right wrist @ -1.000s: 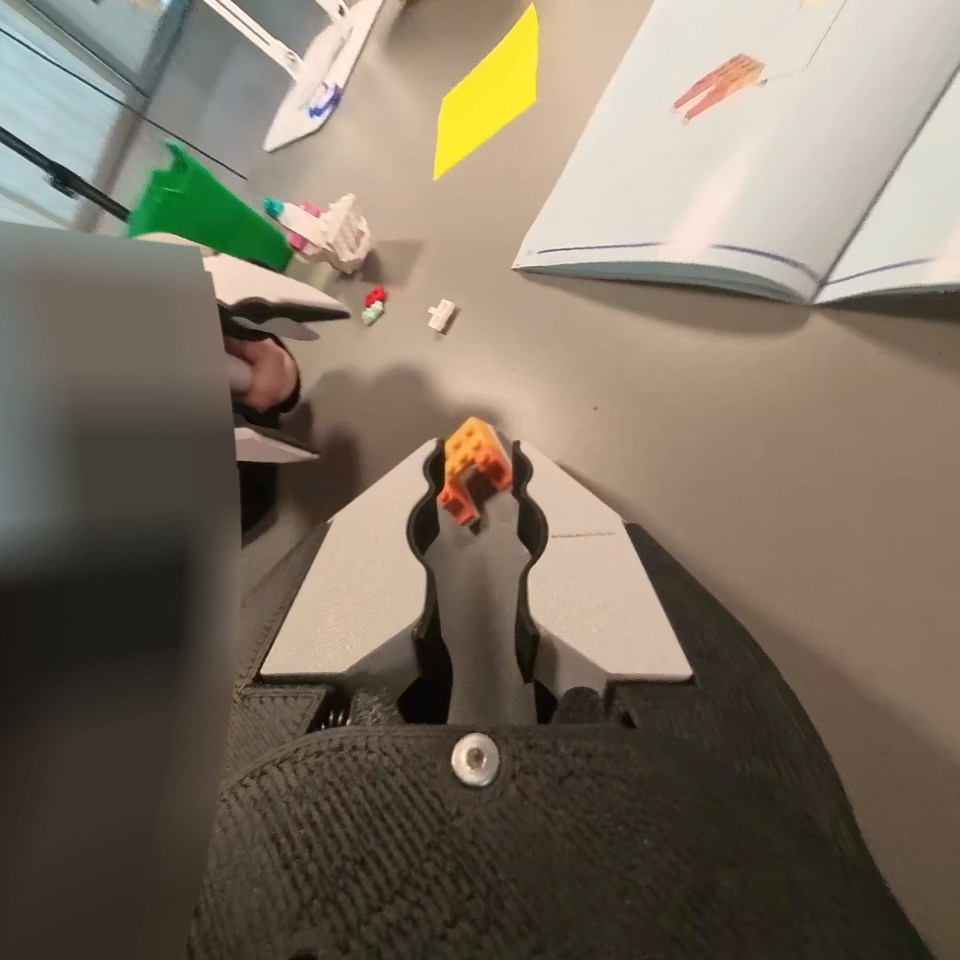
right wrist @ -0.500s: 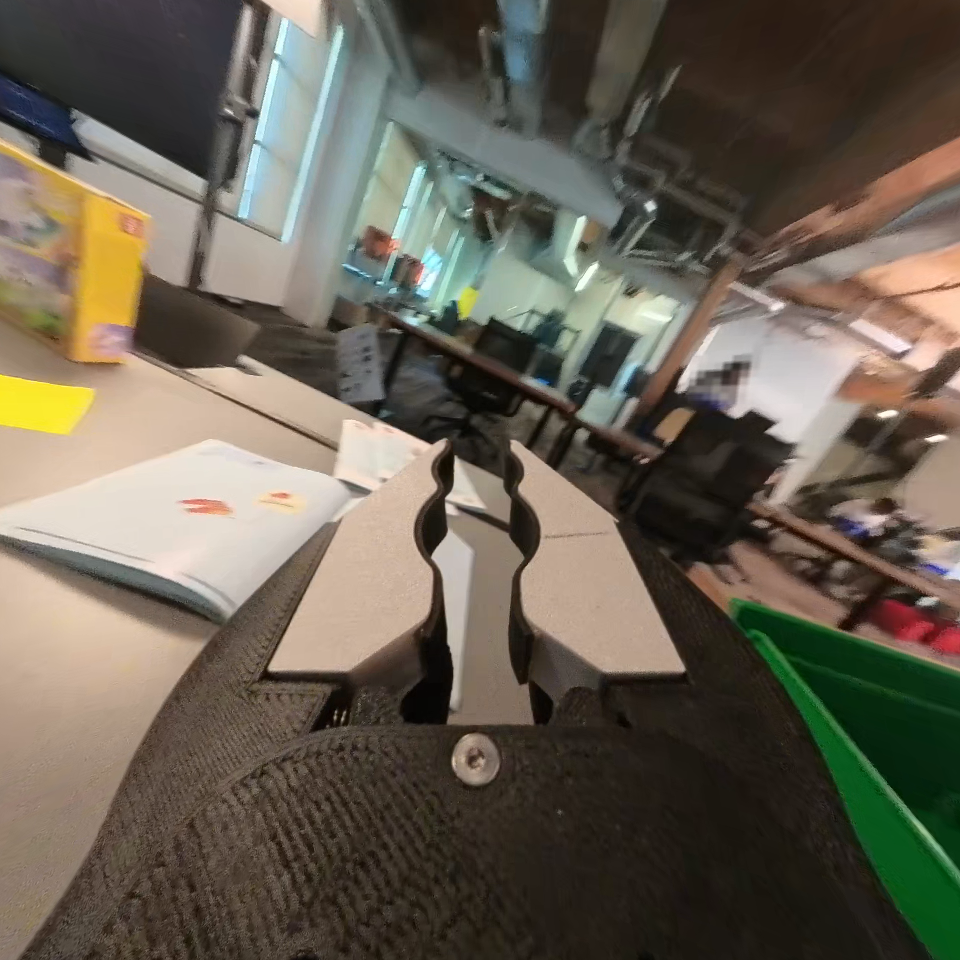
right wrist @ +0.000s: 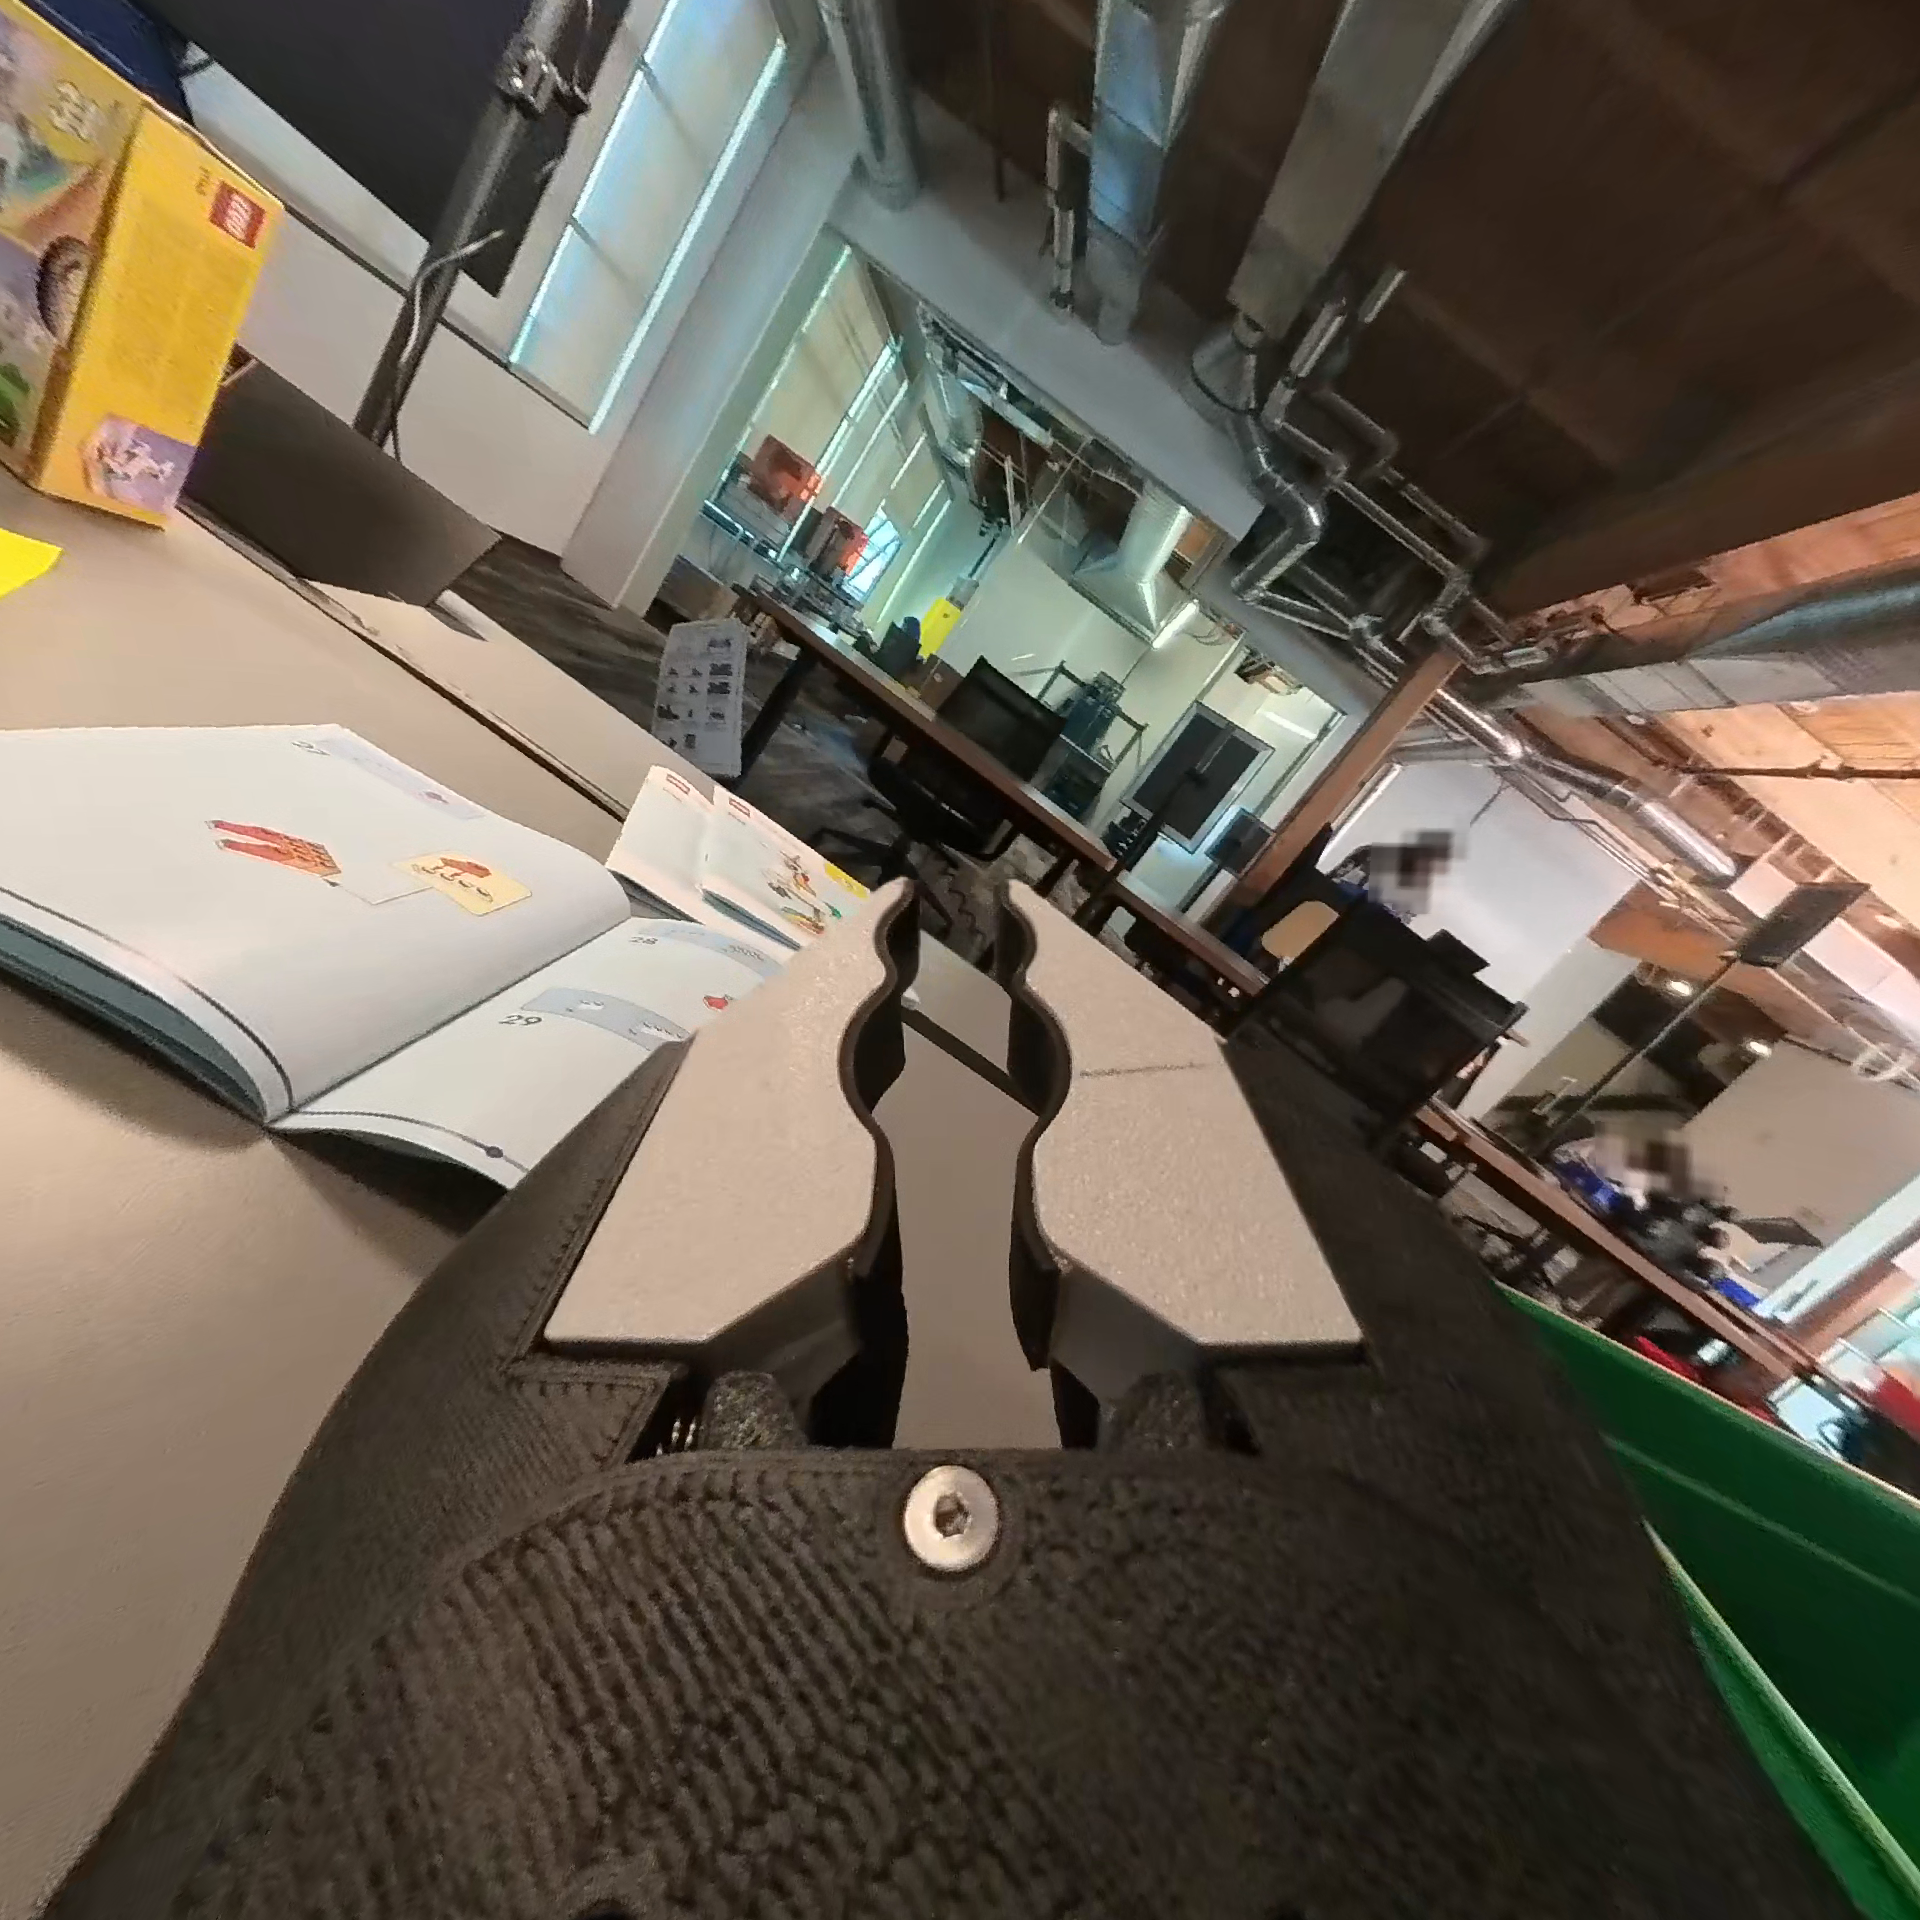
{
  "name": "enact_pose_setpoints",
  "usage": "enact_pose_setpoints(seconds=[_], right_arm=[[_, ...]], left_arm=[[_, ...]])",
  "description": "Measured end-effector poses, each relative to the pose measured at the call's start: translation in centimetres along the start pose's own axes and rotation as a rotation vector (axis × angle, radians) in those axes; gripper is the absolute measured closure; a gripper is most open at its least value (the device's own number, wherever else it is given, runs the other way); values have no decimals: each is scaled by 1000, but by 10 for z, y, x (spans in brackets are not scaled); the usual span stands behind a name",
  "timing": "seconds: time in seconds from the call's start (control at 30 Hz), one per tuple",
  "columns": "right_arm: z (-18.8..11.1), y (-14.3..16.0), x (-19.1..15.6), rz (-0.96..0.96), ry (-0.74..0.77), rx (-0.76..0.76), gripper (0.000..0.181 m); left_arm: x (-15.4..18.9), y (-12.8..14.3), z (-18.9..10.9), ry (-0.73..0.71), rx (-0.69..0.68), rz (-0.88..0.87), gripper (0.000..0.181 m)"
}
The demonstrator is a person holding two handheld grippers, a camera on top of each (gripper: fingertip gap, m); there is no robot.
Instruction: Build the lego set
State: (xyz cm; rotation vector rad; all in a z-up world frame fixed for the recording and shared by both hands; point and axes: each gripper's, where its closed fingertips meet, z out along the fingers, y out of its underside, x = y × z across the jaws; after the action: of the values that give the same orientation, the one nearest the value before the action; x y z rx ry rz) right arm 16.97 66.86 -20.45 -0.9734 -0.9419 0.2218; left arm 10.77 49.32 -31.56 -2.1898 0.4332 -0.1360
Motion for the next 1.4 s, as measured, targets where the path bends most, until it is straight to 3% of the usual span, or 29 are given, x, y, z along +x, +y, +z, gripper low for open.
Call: enact_pose_setpoints(seconds=[0.33,0.5,0.7,0.83,0.97,1.07,1.13,1.23,1.4], right_arm=[[-5,3,12,119,12,3,171],[-7,2,11,141,2,9,171],[-11,0,10,149,-6,15,172],[-10,1,8,141,-14,13,172],[-10,1,6,113,-15,7,172],[-10,3,7,98,-1,-3,172],[-9,5,8,88,10,-15,172],[-8,9,8,65,27,-44,172],[-8,15,9,-7,62,-97,172]], left_arm=[[-36,19,-17,-150,-31,23,101],[-13,8,-39,-56,127,-6,101],[6,-3,-114,-103,420,-77,107],[4,3,-173,-230,468,-77,109],[-11,13,-252,-428,447,-77,111],[-44,40,-321,-649,337,-93,113],[-72,71,-357,-743,169,-69,127],[-115,124,-378,-679,-126,-49,139],[-181,183,-365,-401,-488,9,143]])
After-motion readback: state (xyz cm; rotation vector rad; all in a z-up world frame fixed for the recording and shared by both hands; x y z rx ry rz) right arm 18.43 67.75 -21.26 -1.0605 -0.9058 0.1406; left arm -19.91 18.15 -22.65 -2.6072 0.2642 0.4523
